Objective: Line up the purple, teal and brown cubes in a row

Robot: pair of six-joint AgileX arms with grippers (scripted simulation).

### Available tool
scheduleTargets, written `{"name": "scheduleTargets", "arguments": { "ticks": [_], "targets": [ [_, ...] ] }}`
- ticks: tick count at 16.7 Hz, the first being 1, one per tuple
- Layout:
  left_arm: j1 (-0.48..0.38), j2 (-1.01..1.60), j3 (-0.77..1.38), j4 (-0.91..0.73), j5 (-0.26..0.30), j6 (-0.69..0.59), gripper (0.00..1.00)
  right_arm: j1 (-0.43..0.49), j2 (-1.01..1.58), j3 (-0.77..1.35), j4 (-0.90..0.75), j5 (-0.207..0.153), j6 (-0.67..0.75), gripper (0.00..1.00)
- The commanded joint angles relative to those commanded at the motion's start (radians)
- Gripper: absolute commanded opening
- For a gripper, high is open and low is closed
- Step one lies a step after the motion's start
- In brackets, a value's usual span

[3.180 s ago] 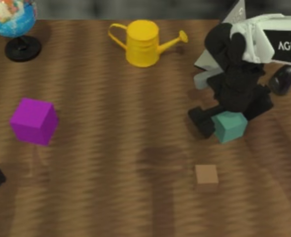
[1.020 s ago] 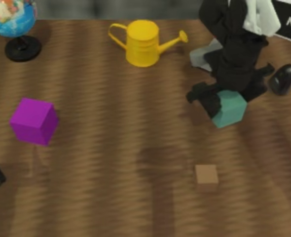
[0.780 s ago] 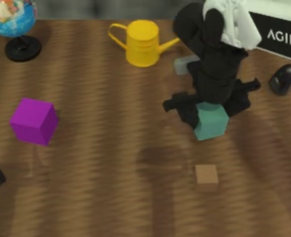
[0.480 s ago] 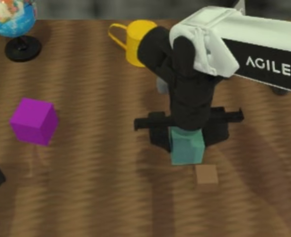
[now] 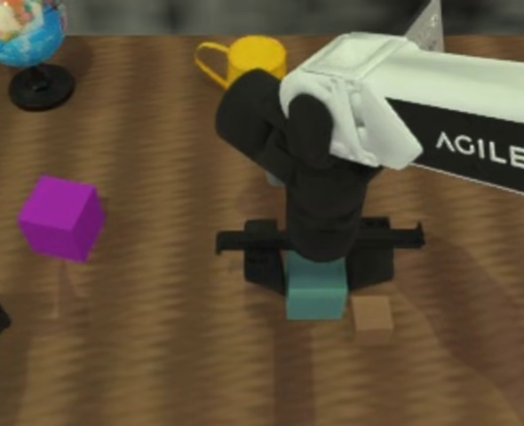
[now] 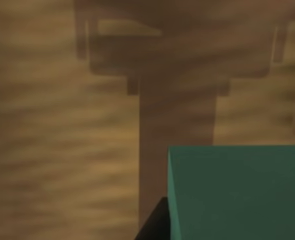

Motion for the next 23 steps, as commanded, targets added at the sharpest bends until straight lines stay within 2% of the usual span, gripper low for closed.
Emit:
{"name": "scheduleTargets", "arguments": {
  "ticks": [4,10,14,23],
  "targets": [
    [0.000,0.000,0.000,0.000,0.000,0.000,1.00,-0.004,0.015,-0.029,0.041,0.000,0.001,0.00],
    [0.000,0.000,0.000,0.000,0.000,0.000,1.00,0.003,0.071,-0.169,0.242,0.001,0.004,0.00],
    [0.000,0.000,0.000,0.000,0.000,0.000,1.00,0.004,0.074,-0.176,0.250,0.001,0.005,0.00],
    [0.000,0.000,0.000,0.000,0.000,0.000,1.00,0.004,0.074,-0.176,0.250,0.001,0.005,0.68]
  ]
}}
